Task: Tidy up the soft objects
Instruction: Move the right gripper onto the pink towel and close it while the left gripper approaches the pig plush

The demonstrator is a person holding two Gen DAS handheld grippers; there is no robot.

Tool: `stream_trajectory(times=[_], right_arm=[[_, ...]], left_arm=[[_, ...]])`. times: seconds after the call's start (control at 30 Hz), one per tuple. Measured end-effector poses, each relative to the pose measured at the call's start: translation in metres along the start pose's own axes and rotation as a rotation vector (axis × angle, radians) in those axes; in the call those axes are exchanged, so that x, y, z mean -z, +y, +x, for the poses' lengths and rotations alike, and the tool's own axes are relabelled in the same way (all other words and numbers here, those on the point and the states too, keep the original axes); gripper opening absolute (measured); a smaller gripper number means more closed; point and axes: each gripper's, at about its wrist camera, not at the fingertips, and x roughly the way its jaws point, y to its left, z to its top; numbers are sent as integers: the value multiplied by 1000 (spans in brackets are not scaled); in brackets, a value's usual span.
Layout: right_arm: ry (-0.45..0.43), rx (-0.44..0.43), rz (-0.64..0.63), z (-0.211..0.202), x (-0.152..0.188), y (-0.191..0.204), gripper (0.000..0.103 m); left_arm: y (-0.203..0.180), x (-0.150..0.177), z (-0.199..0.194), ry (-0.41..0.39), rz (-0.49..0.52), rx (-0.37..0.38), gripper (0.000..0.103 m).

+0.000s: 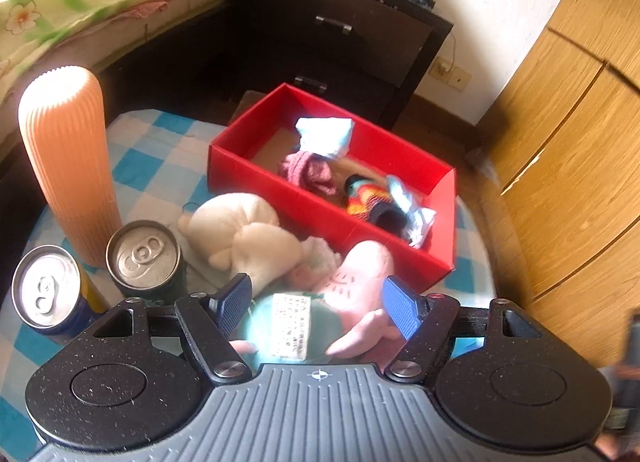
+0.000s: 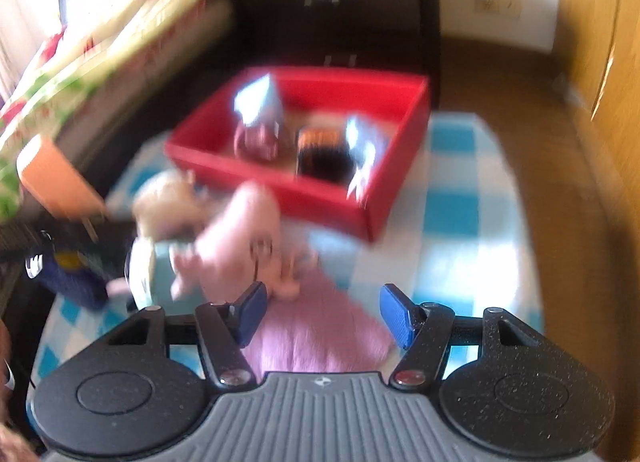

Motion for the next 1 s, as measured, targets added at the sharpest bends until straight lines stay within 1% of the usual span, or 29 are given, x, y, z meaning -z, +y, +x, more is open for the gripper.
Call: stream_trajectory(times=[0.07,0.2,0.27,0.3,0.43,0.53,0.6,0.73,0.8,0.87,0.9,0.97,1.0], right_arm=[[46,-11,31,14,4,-2,40],[83,-14,24,27,7,4,41],[104,-18,25,33,8,7,52],[112,-18,26,36,9,8,53],[163,-28,26,51,15,9,53],[164,-36,31,52,16,6,54],[170,-46,30,51,15,5,54],[173,-47,13,49,15,3,46],[175,-58,15,47,15,1,40],[186,-86,23,46,14,-2,26],[191,-97,25,44,14,-3,23],[186,-100,12,39,12,-7,14],[182,-104,13,36,12,-10,13]], left_arm=[[1,-1,-4,-3,2,-1,73],[8,-4,-10,-8,-4,-2,73],[14,-6,-11,-5,-13,-4,74],[16,-6,-12,-2,-21,-3,74],[25,-8,-15,6,-44,7,74],[26,-7,-14,13,-54,20,75],[22,-6,-10,23,-44,15,75],[13,-3,1,42,-14,8,76],[8,1,10,64,6,6,76],[4,4,19,85,22,-8,76],[3,6,23,96,28,-13,76],[1,7,26,108,37,-13,76],[0,7,27,107,38,-11,76]])
